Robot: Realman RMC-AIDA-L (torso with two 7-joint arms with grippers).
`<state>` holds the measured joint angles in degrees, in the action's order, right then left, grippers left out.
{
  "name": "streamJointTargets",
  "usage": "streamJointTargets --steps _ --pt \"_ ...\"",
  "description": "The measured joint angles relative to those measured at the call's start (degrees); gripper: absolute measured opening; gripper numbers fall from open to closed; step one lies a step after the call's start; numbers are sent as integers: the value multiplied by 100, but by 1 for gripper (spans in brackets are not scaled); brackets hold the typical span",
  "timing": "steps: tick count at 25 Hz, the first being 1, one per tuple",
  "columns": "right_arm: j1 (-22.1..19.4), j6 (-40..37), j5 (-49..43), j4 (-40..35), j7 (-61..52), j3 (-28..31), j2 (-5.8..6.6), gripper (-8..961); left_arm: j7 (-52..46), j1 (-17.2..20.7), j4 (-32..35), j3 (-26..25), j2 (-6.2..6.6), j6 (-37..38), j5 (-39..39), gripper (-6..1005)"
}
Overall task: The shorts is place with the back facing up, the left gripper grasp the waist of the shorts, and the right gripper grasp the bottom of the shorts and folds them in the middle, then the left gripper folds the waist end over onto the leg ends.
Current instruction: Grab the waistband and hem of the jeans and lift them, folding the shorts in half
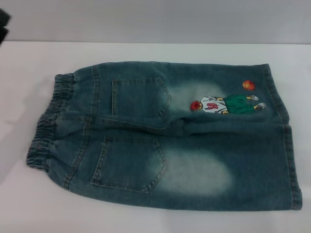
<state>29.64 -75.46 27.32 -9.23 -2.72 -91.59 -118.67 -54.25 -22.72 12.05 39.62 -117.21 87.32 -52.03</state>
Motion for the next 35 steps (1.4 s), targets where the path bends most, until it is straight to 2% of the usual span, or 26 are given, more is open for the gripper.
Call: streamJointTargets --steps 1,3,4,5,6,12,13,14,15,17,19,21,22,26,35 --pt "0 2 0 -4 -4 7 1 727 -665 74 549 403 86 -8 -301 799" --pt "-1 4 10 -7 -22 15 3 727 -1151 88 837 606 176 -8 -561 798" --pt "-1 4 16 -8 -24 16 5 727 -1528 84 1027 736 271 -1 -808 798" --pt "-2 5 23 -8 -23 17 7 727 -1528 84 1027 736 271 -1 -808 798" --pt "-2 6 20 -9 -22 17 9 727 -2110 48 1231 842 416 46 -1255 797" --pt "21 6 -22 -9 -4 19 11 727 -3604 -46 1757 878 798 395 -2733 795" --pt "26 6 -23 -9 -4 19 12 727 -3604 -46 1757 878 798 395 -2733 794" --pt "31 6 -25 -9 -4 19 15 727 -3831 -51 1811 874 879 483 -2991 794" --pt "33 6 -25 -9 -4 19 17 726 -3831 -51 1811 874 879 483 -2991 793" --pt "37 6 -27 -8 -13 19 20 726 -4328 -31 1908 832 1069 835 -3672 792" --pt "42 6 -30 -8 -25 19 20 726 -4532 39 1966 823 1123 879 -4093 792" --pt "62 8 -36 -8 -33 19 24 726 -4532 39 1966 823 1123 879 -4093 791" --pt "74 27 -36 -7 -38 19 29 726 -4684 166 1924 814 1166 708 -4631 790" --pt "129 131 -40 -6 -43 14 55 726 -4740 400 1909 702 1149 364 -5011 789" --pt "258 256 -43 -25 -47 -26 96 727 -4752 751 1832 521 1112 -44 -5188 785"
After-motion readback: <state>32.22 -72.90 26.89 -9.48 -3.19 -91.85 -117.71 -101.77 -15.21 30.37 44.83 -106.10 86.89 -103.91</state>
